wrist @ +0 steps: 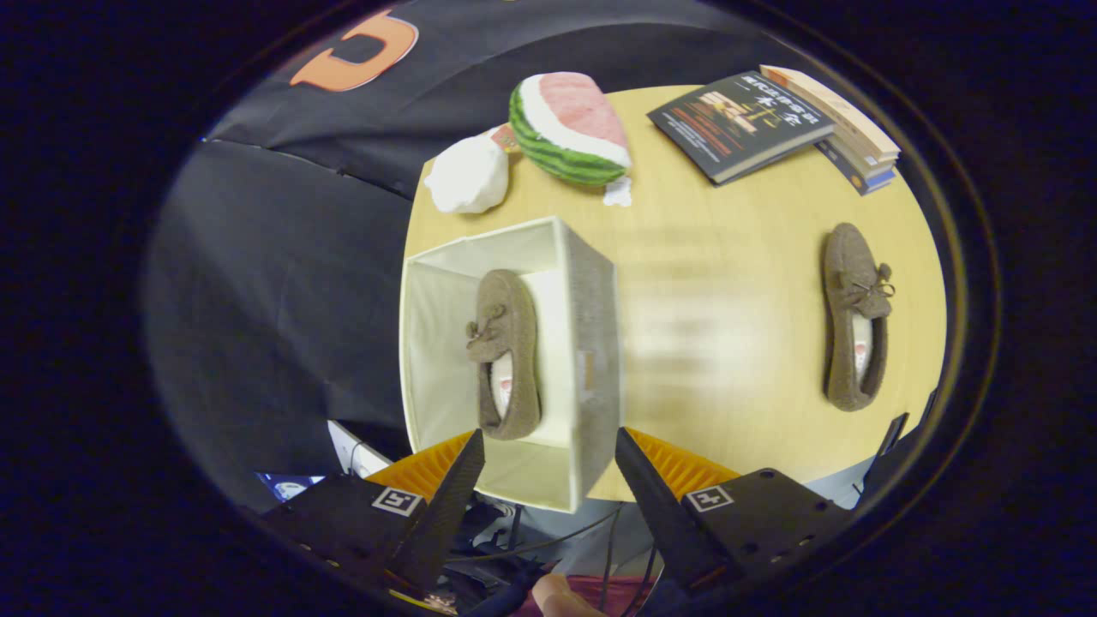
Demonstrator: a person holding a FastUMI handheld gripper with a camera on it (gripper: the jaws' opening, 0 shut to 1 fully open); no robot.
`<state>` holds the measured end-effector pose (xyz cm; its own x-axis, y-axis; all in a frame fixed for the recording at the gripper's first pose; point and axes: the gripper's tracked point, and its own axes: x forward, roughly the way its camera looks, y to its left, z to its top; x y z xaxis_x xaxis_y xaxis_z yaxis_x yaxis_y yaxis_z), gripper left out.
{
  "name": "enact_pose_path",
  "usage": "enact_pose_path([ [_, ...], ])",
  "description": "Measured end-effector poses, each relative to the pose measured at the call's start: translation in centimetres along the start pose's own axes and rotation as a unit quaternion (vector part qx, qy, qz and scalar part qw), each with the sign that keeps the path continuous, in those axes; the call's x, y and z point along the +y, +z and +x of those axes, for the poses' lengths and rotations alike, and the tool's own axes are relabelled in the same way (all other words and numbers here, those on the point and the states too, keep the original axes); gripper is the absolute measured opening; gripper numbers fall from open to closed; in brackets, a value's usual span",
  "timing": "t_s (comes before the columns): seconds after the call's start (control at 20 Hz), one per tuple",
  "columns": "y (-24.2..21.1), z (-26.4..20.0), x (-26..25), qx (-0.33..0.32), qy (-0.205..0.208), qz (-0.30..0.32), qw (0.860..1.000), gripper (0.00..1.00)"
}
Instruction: Open the storage box then place both shoes into the box .Put the left shoe in first, then the right shoe, with the right side of both shoes facing outward in a uniform manner.
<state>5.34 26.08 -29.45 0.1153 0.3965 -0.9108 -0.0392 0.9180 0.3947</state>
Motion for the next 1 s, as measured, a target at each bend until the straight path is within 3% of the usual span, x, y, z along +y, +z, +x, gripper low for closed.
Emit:
enact_pose_path([
  [0.3, 3.1, -4.2, -13.7, -0.026, -0.038, 0.031, 0.998, 0.95],
  [0.55, 5.2, -4.2, -25.4, -0.045, -0.129, 0.029, 0.990, 0.96],
  [1.0, 6.6, -1.0, -36.2, -0.022, -0.217, 0.012, 0.976, 0.96],
])
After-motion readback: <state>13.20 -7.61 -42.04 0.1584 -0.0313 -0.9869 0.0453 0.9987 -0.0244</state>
